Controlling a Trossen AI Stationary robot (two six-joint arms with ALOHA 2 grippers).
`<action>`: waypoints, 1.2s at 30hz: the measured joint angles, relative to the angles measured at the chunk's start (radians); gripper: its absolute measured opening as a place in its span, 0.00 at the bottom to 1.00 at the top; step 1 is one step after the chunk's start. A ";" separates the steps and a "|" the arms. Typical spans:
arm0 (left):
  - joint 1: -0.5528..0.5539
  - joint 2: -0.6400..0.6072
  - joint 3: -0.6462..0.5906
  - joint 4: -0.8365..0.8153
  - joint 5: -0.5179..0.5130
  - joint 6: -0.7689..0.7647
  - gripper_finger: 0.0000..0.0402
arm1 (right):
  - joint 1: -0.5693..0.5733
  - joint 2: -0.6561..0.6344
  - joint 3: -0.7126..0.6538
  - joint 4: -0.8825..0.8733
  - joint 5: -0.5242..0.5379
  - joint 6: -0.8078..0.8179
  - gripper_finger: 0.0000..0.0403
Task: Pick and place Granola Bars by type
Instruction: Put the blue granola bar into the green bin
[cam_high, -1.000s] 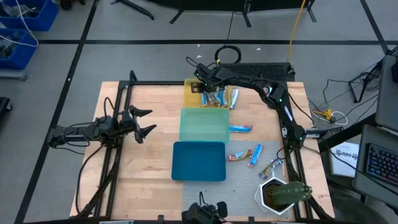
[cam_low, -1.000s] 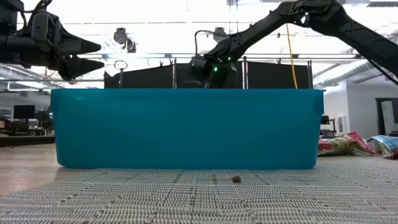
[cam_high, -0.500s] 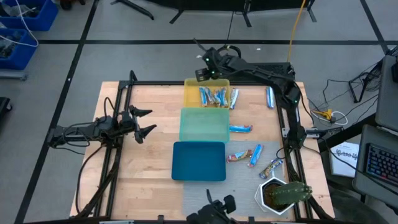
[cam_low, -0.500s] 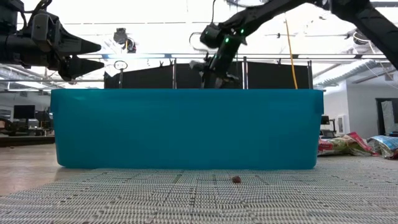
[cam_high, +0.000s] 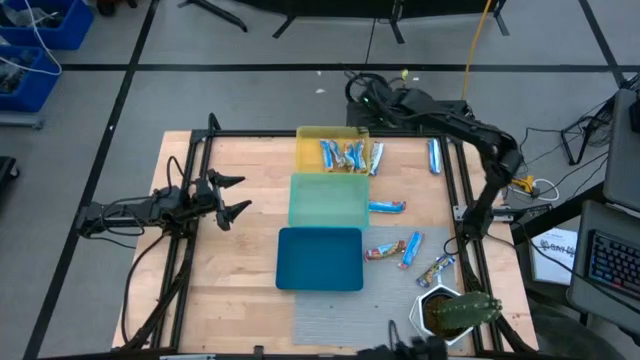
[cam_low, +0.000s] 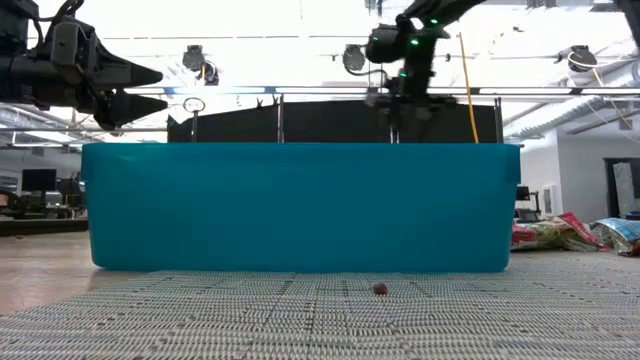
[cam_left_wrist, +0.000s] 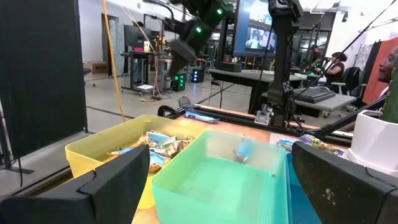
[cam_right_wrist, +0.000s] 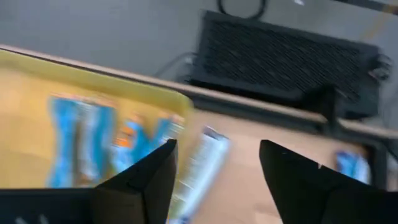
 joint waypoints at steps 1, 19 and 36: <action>0.000 0.000 0.000 0.000 0.000 0.000 0.98 | -0.001 -0.028 -0.046 0.003 0.009 0.014 0.57; 0.000 0.000 0.000 0.000 0.000 0.000 0.98 | -0.070 -0.196 -0.521 0.045 0.045 0.161 0.63; 0.000 0.000 0.000 0.000 0.000 0.000 0.98 | -0.154 -0.196 -0.645 0.060 0.117 0.217 0.62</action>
